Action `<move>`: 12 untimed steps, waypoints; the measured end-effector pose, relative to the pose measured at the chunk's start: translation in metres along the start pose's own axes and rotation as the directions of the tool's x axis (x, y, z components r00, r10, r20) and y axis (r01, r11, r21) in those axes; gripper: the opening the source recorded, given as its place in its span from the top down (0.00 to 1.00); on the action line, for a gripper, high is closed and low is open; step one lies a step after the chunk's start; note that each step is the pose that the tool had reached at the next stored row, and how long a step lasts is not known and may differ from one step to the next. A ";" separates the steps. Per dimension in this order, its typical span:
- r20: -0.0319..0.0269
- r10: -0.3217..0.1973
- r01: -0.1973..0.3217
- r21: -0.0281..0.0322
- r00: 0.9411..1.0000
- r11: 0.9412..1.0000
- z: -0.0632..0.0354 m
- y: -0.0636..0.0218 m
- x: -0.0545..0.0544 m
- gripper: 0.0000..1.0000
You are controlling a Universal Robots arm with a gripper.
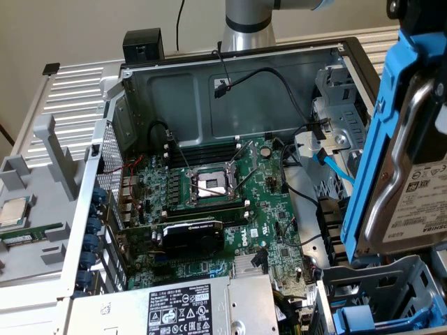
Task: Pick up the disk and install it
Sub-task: 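Pick up the disk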
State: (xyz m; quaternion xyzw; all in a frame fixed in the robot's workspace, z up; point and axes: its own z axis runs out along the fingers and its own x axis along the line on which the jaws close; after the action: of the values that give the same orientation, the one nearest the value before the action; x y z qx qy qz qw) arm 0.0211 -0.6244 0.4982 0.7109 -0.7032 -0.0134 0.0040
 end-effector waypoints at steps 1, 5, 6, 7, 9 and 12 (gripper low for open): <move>0.000 0.000 0.000 -0.001 1.000 1.000 0.0000 -0.0001 0.000 0.63; 0.000 0.000 0.000 -0.006 1.000 1.000 0.0001 -0.0003 0.000 0.63; 0.000 -0.001 0.001 -0.008 1.000 1.000 0.0000 -0.0004 0.000 0.63; 0.000 -0.001 0.001 -0.009 1.000 1.000 0.0000 -0.0004 0.000 0.63; 0.000 -0.001 0.001 -0.011 1.000 1.000 0.0000 -0.0006 0.000 0.63; 0.000 -0.001 0.001 -0.015 1.000 1.000 0.0000 -0.0007 0.000 0.63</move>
State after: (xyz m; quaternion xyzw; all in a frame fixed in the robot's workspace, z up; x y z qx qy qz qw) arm 0.0218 -0.6244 0.4981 0.7112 -0.7027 -0.0189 0.0094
